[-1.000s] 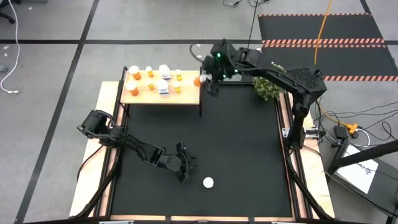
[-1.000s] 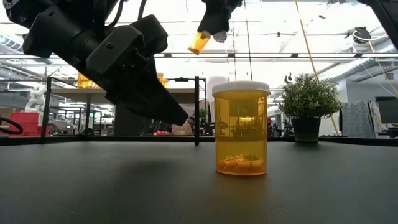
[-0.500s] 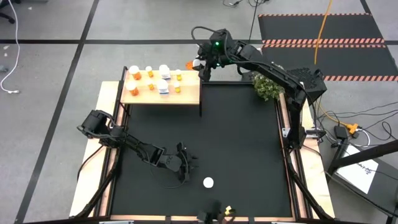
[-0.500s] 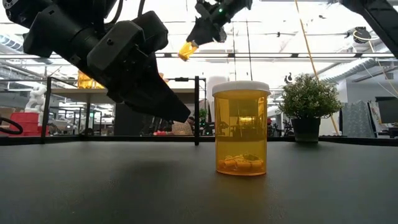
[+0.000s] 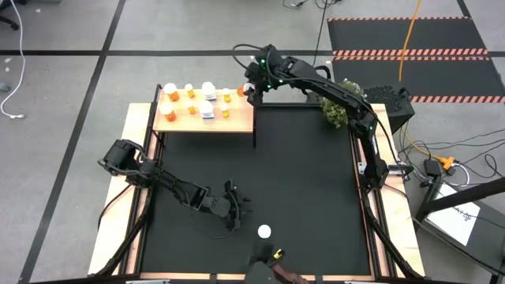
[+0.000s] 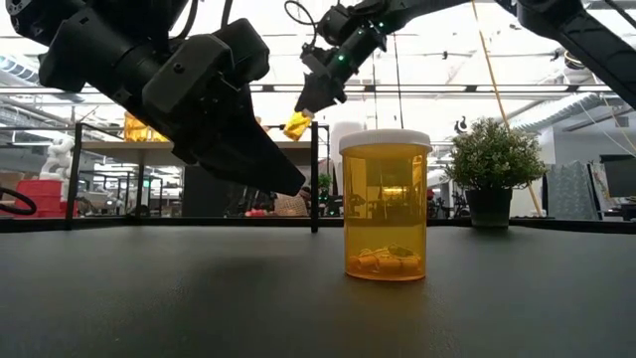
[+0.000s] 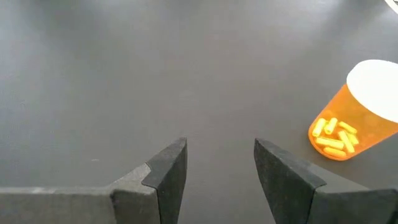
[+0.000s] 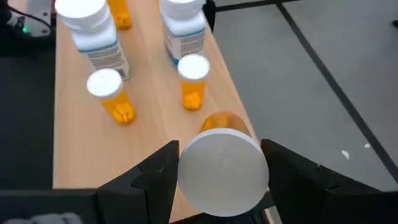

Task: Pick and place medicine bottles onto shelf by color
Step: Put the large orange pill bottle on the shelf

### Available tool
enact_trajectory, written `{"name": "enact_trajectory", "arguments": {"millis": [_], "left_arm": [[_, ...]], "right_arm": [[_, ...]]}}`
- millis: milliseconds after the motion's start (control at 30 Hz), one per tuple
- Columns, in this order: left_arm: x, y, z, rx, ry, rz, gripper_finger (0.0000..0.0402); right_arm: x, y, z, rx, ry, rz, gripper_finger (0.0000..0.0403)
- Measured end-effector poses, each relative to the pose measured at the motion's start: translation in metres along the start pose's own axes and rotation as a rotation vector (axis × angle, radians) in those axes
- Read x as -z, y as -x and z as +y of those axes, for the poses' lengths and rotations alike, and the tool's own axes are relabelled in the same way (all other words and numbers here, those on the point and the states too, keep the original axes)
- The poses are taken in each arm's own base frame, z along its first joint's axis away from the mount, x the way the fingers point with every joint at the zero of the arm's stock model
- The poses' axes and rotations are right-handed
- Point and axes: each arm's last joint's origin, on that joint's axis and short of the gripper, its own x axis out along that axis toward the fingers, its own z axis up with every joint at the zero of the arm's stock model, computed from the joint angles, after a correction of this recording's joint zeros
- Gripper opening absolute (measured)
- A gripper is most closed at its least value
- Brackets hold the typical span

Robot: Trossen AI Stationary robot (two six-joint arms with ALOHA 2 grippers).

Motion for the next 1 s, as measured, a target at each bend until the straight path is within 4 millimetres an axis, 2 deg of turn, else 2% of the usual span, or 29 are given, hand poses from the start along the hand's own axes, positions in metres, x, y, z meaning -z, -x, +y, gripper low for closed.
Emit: {"name": "enact_trajectory", "arguments": {"millis": [300, 1000], "left_arm": [[0.001, 0.000, -0.001, 0.000, -0.004, 0.006, 0.0186], [0.001, 0.000, -0.001, 0.002, -0.003, 0.006, 0.0186]], "right_arm": [[0.012, -0.012, 0.001, -0.019, -0.027, 0.089, 0.0208], [0.012, -0.011, 0.001, -0.020, -0.015, 0.098, 0.0208]]}}
